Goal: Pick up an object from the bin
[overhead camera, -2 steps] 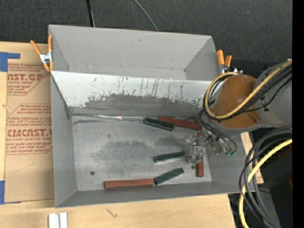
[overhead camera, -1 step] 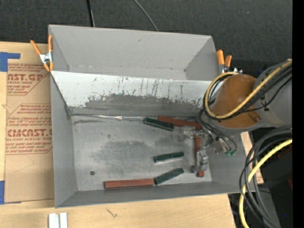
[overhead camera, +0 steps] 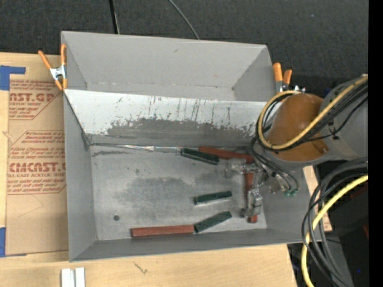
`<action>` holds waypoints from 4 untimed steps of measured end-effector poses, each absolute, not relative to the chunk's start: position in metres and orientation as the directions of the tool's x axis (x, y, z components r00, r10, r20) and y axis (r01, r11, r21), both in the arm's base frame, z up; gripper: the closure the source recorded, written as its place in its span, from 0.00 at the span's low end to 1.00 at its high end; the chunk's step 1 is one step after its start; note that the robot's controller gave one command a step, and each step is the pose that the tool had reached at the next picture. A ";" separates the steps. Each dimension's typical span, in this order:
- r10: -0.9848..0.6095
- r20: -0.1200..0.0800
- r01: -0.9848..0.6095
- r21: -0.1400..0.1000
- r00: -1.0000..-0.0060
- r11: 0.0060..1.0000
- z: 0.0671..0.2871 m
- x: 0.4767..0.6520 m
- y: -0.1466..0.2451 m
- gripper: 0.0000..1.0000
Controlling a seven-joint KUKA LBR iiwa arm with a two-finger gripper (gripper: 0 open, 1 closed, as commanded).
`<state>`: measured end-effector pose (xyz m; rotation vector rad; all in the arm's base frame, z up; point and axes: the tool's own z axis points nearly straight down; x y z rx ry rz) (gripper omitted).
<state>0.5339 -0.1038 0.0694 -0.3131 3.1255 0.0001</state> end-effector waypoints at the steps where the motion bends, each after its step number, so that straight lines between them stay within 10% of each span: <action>1: -0.202 0.000 -0.202 0.002 -0.979 0.979 0.070 0.481 -0.039 1.00; 3: -0.202 0.001 -0.202 0.002 -0.979 0.979 0.072 0.481 -0.039 1.00; 4: -0.532 -0.001 -0.532 0.001 -0.846 0.846 0.147 0.499 -0.076 1.00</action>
Offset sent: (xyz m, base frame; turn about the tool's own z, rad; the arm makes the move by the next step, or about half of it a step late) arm 0.0000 0.0000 0.0000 0.0000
